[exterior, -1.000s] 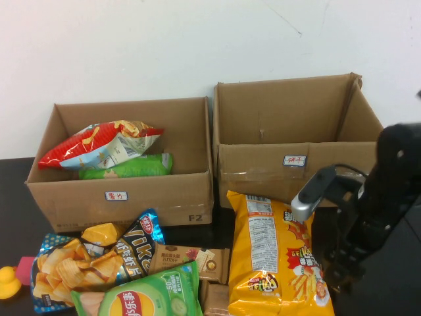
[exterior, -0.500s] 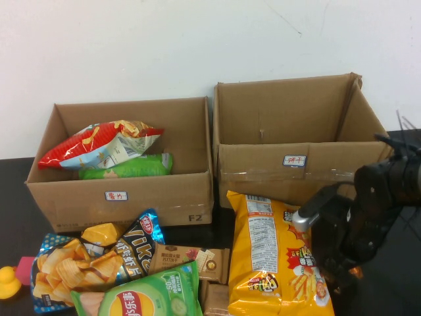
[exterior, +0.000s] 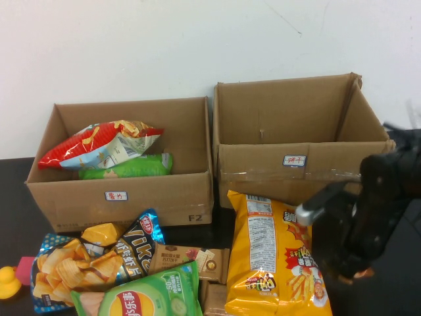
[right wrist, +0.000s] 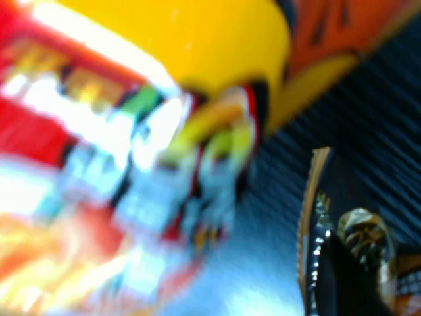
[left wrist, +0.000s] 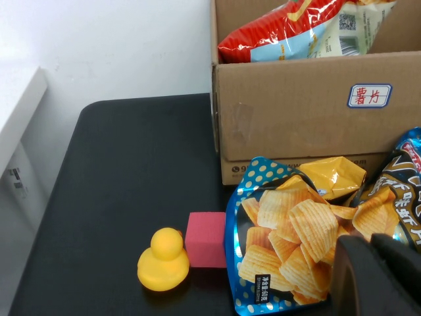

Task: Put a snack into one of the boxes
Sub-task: Pick up the biscuit, then place the biscuit in the biscuit box

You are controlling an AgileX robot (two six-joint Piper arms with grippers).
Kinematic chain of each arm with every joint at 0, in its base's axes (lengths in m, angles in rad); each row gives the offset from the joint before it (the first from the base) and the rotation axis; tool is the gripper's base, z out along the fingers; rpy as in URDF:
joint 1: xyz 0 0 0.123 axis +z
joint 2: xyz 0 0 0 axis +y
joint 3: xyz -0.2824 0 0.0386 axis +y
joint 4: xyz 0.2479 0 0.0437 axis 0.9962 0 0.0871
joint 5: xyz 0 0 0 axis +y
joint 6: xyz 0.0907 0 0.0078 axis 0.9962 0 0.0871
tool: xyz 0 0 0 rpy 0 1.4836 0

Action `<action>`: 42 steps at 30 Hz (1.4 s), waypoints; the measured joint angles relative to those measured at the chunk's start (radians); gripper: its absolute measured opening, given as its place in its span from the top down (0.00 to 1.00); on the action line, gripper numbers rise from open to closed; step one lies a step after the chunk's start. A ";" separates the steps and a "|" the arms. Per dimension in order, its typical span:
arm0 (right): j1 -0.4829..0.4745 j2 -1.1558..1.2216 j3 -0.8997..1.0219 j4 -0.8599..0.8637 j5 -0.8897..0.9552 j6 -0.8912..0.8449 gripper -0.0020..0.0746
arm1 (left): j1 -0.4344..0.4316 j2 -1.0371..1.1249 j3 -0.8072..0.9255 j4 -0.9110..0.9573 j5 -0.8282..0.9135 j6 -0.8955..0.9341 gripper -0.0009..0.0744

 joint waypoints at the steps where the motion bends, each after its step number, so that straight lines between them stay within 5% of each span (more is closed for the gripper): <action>1: 0.000 -0.035 0.000 -0.008 0.025 0.003 0.81 | 0.000 0.000 0.000 0.000 0.000 0.000 0.99; 15: 0.000 -0.579 0.000 -0.036 -0.105 0.004 0.82 | 0.000 0.000 0.000 0.000 0.000 0.000 0.99; 21: 0.000 -0.555 -0.038 -0.049 -0.153 0.004 0.82 | 0.000 0.000 0.000 0.000 0.000 0.000 0.99; 30: 0.000 -0.263 -0.337 -0.061 -0.150 0.004 0.81 | 0.000 0.000 0.000 0.000 0.000 0.000 0.99; 33: -0.002 -0.148 -0.446 -0.061 -0.139 0.009 0.66 | 0.000 0.000 0.000 0.000 0.000 0.000 0.99; 38: -0.010 0.016 -0.618 -0.063 0.019 0.073 0.27 | 0.000 0.000 0.000 0.000 0.000 0.000 0.99; 40: -0.013 0.035 -0.660 -0.061 0.089 0.092 0.24 | 0.000 0.000 0.000 0.000 0.000 0.000 0.99; 42: -0.016 0.022 -0.707 -0.008 0.163 0.064 0.38 | 0.000 0.000 0.000 0.000 0.000 0.000 0.99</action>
